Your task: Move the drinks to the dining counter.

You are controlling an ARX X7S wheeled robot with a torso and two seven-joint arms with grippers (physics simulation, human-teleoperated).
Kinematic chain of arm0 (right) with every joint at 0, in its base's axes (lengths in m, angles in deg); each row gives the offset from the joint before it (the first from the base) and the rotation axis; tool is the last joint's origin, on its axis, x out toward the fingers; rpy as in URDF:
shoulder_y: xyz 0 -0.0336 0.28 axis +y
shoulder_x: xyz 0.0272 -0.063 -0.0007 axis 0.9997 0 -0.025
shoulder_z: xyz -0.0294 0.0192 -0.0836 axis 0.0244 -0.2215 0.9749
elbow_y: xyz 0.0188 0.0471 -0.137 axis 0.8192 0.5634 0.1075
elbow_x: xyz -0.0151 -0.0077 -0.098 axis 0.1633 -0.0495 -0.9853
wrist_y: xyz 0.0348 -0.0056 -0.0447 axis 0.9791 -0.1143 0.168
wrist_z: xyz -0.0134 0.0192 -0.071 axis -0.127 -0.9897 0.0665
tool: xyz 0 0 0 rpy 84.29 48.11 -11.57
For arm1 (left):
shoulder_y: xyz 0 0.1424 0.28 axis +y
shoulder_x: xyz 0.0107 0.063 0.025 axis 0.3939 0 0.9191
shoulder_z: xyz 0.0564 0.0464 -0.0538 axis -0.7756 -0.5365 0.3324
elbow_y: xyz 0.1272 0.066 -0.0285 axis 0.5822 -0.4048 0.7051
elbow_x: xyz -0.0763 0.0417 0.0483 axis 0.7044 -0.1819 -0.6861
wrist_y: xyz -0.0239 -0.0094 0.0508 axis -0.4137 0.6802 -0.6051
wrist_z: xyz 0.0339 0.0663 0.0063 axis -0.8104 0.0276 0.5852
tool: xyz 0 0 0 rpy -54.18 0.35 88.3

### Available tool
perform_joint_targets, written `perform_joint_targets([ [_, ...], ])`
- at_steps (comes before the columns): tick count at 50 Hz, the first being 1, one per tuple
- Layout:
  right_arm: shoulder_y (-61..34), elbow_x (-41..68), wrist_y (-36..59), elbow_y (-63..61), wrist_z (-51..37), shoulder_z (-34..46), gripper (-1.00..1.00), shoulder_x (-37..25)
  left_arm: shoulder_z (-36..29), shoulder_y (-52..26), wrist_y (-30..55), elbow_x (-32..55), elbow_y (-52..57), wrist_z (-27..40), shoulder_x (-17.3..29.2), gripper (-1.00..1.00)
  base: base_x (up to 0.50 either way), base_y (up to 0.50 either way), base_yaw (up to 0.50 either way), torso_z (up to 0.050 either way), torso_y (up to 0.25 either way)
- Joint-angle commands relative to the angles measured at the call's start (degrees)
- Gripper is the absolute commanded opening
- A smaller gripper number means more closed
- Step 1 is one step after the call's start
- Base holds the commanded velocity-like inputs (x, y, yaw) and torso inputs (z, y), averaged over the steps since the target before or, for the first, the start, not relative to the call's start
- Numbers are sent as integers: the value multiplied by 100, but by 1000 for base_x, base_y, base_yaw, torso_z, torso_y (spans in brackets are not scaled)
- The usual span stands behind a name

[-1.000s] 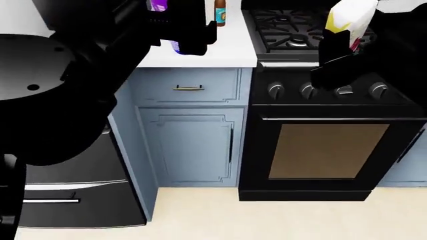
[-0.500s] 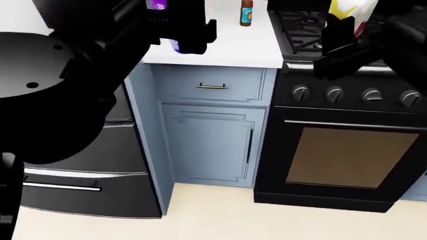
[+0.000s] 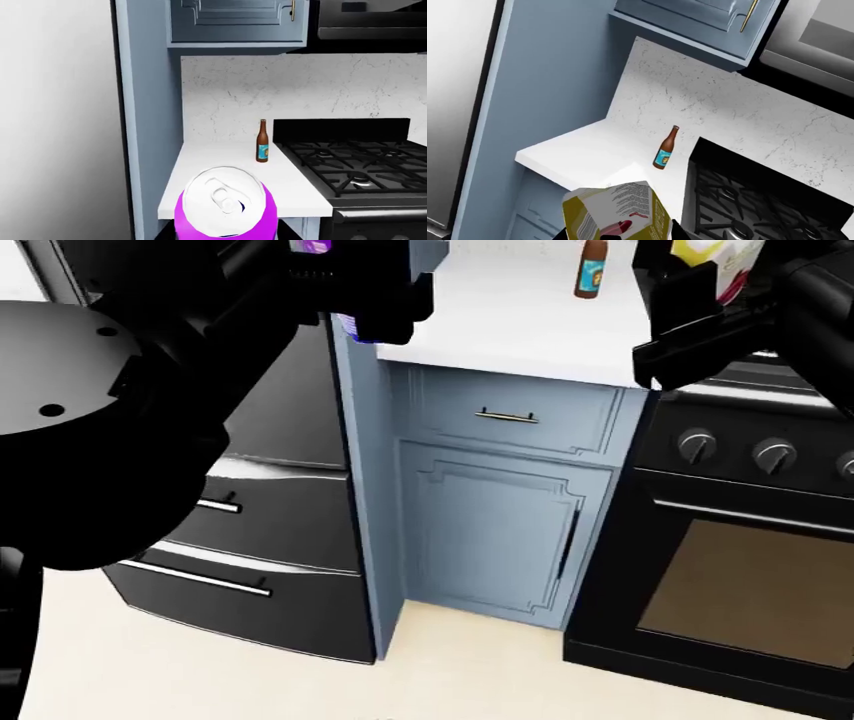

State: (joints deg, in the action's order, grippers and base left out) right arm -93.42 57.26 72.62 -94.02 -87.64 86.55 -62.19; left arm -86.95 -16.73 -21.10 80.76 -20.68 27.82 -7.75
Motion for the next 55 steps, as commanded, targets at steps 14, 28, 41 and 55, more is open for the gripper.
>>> perform_joint_targets([
  [14,-253,-159,45,59,-125,6,-100,56,-16,-51,-113,0,-23,-10,30,-100,0,0,500,1,1],
  [28,-297,-186,-51,57,-109,-18,-100,97,-20,-111,-150,58,-1,31,52,-100,0,0,500,0,1],
  [41,-306,-176,-80,61,-143,1,-100,85,-38,-127,-186,86,18,50,66,-100,0,0,500,1,2],
  [55,-288,-199,-111,58,-136,30,-100,80,-64,-124,-219,83,28,29,84,-100,0,0,500,0,1],
])
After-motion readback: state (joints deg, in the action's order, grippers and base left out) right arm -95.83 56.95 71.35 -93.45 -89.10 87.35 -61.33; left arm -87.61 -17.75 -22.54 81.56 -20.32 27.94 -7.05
